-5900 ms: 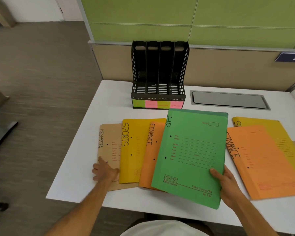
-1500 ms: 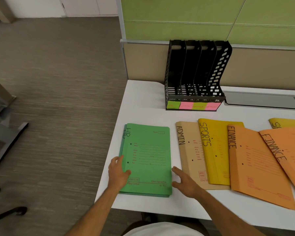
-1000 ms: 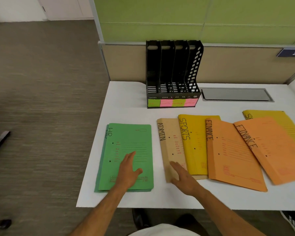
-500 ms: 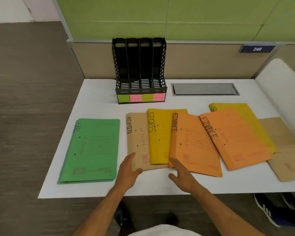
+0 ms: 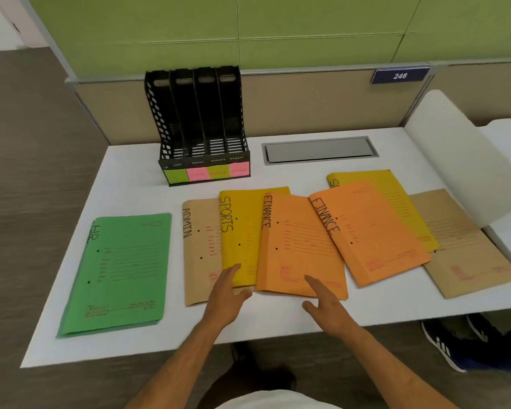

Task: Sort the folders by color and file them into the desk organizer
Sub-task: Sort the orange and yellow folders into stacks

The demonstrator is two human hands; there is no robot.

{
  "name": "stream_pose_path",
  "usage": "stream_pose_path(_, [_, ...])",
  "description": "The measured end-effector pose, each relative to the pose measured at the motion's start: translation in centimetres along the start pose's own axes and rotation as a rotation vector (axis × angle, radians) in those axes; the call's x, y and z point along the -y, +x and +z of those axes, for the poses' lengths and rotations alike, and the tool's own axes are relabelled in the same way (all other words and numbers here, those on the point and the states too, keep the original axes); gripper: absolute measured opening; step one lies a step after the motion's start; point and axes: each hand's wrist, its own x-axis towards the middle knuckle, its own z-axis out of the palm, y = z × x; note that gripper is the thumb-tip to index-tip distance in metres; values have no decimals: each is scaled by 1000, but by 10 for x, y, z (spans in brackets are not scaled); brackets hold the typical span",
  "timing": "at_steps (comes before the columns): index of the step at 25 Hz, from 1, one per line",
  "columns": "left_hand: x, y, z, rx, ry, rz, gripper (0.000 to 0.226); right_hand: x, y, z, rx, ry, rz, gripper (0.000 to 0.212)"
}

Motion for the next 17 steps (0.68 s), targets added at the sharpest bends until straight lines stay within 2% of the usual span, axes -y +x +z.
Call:
stream_pose_path(9, [-12, 78, 21, 99, 59, -17, 73, -35, 25, -33, -62, 13, 166, 64])
stream_pose_path(14, [12, 111, 15, -96, 195, -206, 82, -50, 51, -24, 10, -174, 219, 61])
stream_pose_path(17, [21, 123, 8, -108, 149, -244, 87, -47, 63, -22, 25, -306, 228, 57])
